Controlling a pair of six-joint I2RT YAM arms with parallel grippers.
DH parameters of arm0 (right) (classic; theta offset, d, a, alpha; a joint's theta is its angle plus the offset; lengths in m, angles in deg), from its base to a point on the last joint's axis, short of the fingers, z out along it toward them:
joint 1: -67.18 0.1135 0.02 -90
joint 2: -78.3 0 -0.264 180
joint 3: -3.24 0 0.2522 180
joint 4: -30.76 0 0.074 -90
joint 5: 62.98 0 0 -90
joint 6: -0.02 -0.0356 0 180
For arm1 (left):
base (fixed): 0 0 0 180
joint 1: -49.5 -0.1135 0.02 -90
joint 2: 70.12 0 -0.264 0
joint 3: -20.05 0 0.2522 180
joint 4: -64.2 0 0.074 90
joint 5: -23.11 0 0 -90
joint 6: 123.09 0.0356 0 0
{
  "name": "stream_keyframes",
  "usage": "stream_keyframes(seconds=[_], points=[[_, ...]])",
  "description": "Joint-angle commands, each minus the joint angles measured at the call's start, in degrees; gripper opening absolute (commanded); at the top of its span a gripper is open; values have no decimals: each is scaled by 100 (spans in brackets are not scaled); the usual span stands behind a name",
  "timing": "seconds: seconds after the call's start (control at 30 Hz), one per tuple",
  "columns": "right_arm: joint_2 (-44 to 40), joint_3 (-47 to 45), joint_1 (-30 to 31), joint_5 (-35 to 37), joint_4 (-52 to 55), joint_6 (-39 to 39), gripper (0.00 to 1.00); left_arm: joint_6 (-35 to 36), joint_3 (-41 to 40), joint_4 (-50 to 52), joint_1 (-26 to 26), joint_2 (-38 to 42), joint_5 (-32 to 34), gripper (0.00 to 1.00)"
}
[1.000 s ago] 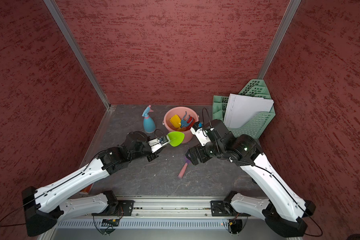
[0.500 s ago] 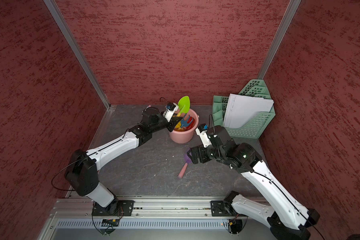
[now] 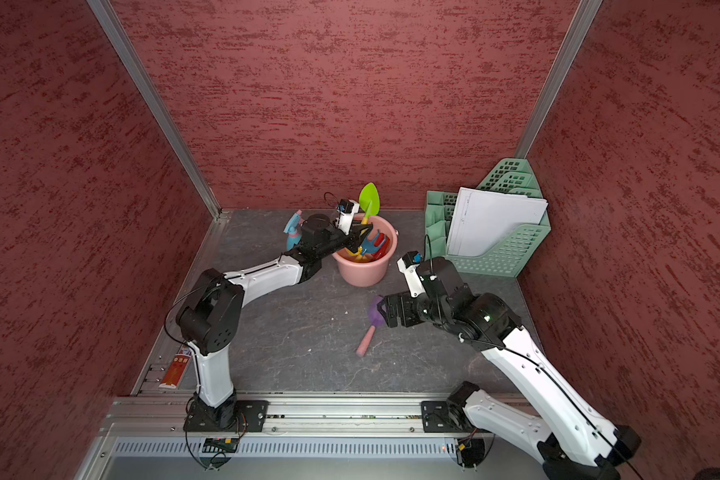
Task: Organize the gardening tools
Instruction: Place the gardening tool in the container.
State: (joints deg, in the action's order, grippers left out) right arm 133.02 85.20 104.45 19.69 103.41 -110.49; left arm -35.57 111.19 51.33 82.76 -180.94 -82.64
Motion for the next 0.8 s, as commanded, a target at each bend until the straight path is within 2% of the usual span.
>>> stream_keyframes(seconds=[0.0, 0.07, 0.1, 0.23, 0.27, 0.37, 0.6, 0.77], points=[[38, -188, -64, -56, -443, -252, 98, -86, 95, -551, -7, -55, 127, 0], [64, -338, -63, -100, -622, -392, 98, -119, 7, -676, -11, -56, 211, 0], [82, -396, -63, -115, -690, -462, 99, -141, -37, -729, -5, -51, 264, 5], [129, -645, -63, -134, -951, -735, 98, -235, -213, -883, -4, -24, 420, 60], [135, -720, -67, -145, -1022, -805, 98, -261, -262, -914, -3, -10, 486, 70], [171, -881, -63, -181, -1171, -955, 98, -314, -380, -999, -3, 15, 662, 83], [313, -1215, -63, -142, -1432, -1333, 99, -454, -669, -1235, 17, 251, 746, 91], [545, -1384, -44, -80, -1391, -1723, 99, -346, -1133, -1096, 154, 953, 834, 96]])
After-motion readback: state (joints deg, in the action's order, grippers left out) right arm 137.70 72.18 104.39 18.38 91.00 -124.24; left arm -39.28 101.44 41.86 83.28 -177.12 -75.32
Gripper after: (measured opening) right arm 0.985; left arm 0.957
